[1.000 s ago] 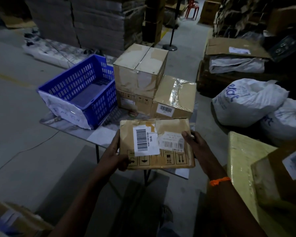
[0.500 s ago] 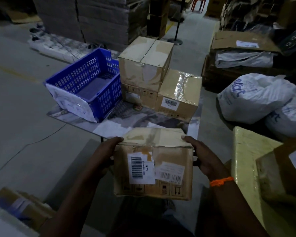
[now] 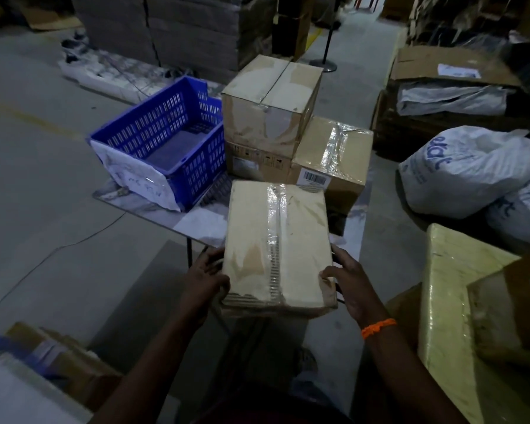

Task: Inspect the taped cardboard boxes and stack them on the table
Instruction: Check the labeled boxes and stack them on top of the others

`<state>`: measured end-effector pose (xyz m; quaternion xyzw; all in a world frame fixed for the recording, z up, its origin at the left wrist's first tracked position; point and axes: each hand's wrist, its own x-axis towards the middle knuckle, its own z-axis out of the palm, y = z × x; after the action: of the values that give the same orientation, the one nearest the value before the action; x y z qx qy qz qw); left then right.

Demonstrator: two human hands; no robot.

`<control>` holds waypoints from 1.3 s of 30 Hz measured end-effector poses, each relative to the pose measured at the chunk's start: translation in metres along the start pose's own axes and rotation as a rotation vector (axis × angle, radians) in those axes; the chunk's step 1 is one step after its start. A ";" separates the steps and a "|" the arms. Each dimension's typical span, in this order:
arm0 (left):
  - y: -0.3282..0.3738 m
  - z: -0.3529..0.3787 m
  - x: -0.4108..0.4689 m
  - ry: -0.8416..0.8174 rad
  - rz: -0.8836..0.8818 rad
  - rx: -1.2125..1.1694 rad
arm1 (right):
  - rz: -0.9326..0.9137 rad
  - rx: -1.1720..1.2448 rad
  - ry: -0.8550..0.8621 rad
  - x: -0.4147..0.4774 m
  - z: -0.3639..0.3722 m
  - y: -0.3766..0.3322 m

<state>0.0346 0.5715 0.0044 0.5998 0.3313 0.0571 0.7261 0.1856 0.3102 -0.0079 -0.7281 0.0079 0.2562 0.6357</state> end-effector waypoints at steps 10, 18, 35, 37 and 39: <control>-0.045 0.018 -0.002 0.027 -0.002 0.068 | 0.002 -0.046 0.066 0.011 -0.018 0.034; -0.033 0.026 0.023 0.154 -0.043 0.147 | 0.014 0.011 0.150 0.032 -0.018 0.040; 0.028 0.046 0.047 0.253 0.044 -0.055 | -0.232 0.045 0.143 0.051 0.009 -0.032; 0.039 0.049 0.050 0.269 0.098 -0.142 | -0.267 0.121 0.154 0.048 0.009 -0.049; 0.053 0.055 0.048 0.235 0.151 -0.264 | -0.299 0.162 0.196 0.046 0.008 -0.065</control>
<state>0.1186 0.5625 0.0360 0.5117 0.3577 0.2241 0.7484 0.2446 0.3450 0.0335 -0.6892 -0.0180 0.0855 0.7193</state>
